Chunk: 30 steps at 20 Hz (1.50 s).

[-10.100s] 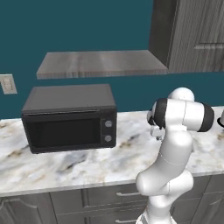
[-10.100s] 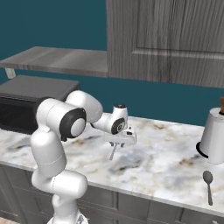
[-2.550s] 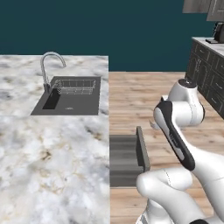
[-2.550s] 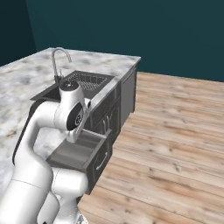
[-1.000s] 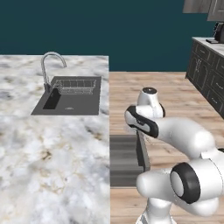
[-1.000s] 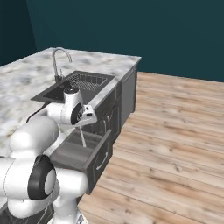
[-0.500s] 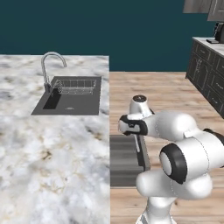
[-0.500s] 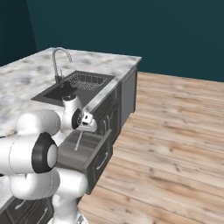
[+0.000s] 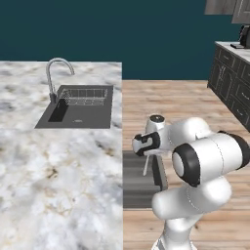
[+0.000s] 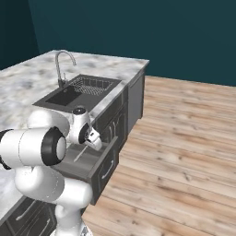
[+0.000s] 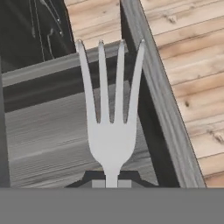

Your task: Organize the utensils by type. Pick up the wooden spoons from the counter and place them in the open cabinet. Then pick up the metallic utensils from the counter and place them in the open drawer.

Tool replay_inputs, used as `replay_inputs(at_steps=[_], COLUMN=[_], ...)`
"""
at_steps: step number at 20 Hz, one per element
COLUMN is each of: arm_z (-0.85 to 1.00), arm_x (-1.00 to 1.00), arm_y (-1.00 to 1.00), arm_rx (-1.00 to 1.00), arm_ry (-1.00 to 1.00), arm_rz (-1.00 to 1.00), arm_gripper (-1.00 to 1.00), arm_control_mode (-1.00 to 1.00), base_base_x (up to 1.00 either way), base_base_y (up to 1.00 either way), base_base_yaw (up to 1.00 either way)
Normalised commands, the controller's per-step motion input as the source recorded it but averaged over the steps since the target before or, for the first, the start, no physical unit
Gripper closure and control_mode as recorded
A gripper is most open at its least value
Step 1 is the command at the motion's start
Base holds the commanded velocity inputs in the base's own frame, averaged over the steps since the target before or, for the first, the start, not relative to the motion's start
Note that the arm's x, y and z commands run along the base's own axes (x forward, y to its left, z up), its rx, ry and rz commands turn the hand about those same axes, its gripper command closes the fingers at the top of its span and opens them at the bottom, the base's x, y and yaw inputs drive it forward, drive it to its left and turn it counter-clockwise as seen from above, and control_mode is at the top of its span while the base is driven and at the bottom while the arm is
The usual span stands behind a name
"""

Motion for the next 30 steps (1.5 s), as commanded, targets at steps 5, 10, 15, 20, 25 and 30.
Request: replay_inputs(at_steps=[5,10,15,20,25,30], arm_z=[-0.28,-0.37,-0.41,-0.43,-0.45,-0.47], arm_x=[0.18,0.21,0.19,0.15,0.13,0.1], arm_y=[-0.01,-0.02,-0.08,-0.14,-0.18,-0.19], arm_rx=[0.07,0.0,0.0,0.0,0.0,0.0], arm_ry=[0.0,0.0,0.0,0.01,0.01,0.0], arm_rz=[-0.15,-0.12,-0.08,-0.04,-0.04,-0.03], arm_gripper=[1.0,1.0,1.0,1.0,1.0,1.0], arm_control_mode=[-1.0,-1.0,-1.0,-1.0,-1.0,-1.0], base_base_x=[0.0,0.0,0.0,0.0,0.0,0.0], base_base_y=[0.0,0.0,0.0,0.0,0.0,0.0], base_base_yaw=[0.0,0.0,0.0,0.0,0.0,0.0])
